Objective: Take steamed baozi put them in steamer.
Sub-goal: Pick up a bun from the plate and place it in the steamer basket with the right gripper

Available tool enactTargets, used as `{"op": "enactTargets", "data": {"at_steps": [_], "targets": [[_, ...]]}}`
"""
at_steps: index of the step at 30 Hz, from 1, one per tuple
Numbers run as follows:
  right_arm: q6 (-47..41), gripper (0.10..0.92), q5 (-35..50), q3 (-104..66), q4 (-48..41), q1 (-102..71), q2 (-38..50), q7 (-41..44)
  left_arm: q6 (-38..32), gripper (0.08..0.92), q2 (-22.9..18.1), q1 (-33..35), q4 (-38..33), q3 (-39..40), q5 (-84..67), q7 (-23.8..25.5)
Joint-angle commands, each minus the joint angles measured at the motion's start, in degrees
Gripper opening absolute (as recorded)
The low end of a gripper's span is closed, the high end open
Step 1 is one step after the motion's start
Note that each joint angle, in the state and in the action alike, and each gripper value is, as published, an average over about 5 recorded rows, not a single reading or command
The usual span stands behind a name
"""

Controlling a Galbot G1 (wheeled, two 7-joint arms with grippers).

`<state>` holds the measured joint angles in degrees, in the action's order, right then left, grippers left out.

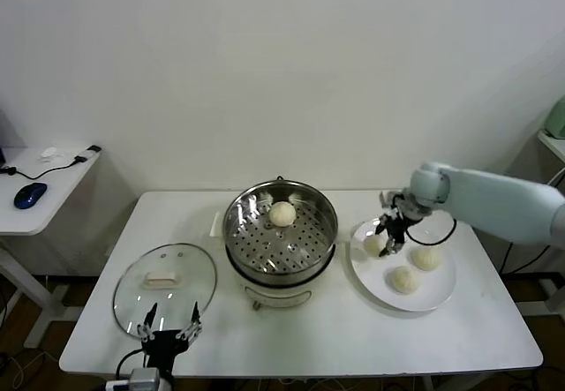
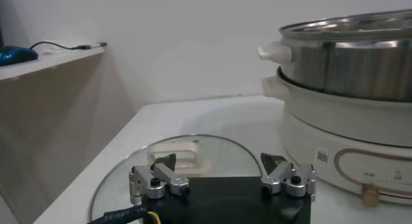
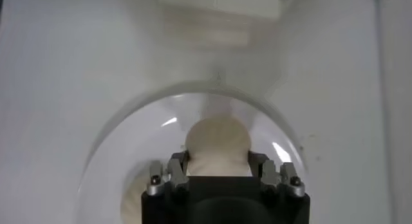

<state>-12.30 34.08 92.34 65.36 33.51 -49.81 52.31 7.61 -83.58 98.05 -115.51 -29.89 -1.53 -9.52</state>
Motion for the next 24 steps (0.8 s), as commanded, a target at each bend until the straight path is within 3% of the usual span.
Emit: {"op": "enactTargets", "data": {"at_steps": [1,10,24], "targets": [[-2.45,0.628,21.93,10.4,5.07,31.75,-6.17,5.89,0.46,0.823,0.33,-0.06,-1.17,0.29,-0.07,0.07],[-12.81,0.628,35.01,3.5,14.24,28.2,-22.38,-6.02,0.74,0.823,0.63,0.01,-2.4,0.4,-0.32,0.07],[-18.16,0.628,31.08,4.05,4.6,10.52,-34.62,-14.15,0.58,0.823,0.36,0.05,-2.27,0.56,-0.45,0.06]]}}
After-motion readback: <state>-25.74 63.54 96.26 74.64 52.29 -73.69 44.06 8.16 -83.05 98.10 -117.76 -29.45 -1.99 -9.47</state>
